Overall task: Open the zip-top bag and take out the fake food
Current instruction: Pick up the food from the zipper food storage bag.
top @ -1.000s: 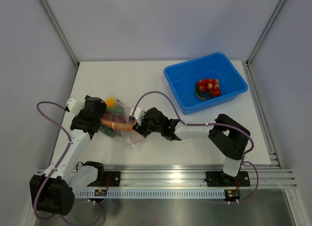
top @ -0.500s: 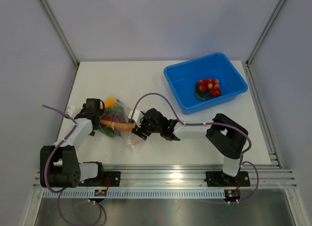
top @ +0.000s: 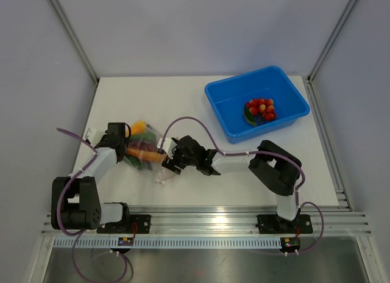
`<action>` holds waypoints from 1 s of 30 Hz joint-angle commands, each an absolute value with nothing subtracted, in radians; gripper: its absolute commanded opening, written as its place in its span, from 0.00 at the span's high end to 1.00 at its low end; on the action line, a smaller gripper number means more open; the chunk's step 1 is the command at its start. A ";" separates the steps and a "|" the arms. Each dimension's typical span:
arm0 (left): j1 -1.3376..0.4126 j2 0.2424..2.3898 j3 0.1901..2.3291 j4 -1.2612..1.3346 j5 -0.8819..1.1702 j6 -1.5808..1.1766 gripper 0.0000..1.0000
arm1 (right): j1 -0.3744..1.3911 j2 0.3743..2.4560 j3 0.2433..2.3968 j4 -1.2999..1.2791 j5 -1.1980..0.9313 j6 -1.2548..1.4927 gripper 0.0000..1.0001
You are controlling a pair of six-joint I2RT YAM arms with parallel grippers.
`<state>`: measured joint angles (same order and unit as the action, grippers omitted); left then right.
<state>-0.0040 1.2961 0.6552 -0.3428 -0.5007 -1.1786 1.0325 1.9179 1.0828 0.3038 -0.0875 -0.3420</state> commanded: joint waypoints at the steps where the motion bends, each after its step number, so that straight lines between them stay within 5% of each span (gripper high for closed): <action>1: -0.002 1.315 0.629 -0.284 -0.428 -1.098 0.45 | 1.037 1.951 1.121 0.380 -0.051 -0.377 0.24; 13: -0.002 1.348 0.641 -0.275 -0.383 -1.069 0.52 | 1.060 2.028 1.181 0.383 0.115 -0.387 0.31; 28: -0.002 1.370 0.653 -0.279 -0.367 -1.058 0.52 | 1.092 2.034 1.223 0.344 0.215 -0.403 0.87; 30: 0.000 1.364 0.650 -0.276 -0.367 -1.060 0.52 | 1.103 2.010 1.221 0.324 0.224 -0.417 0.88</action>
<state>0.0017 1.3411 0.6563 -0.2264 -0.4297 -1.0763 1.0763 2.0399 1.1782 0.3248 0.1944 -0.4046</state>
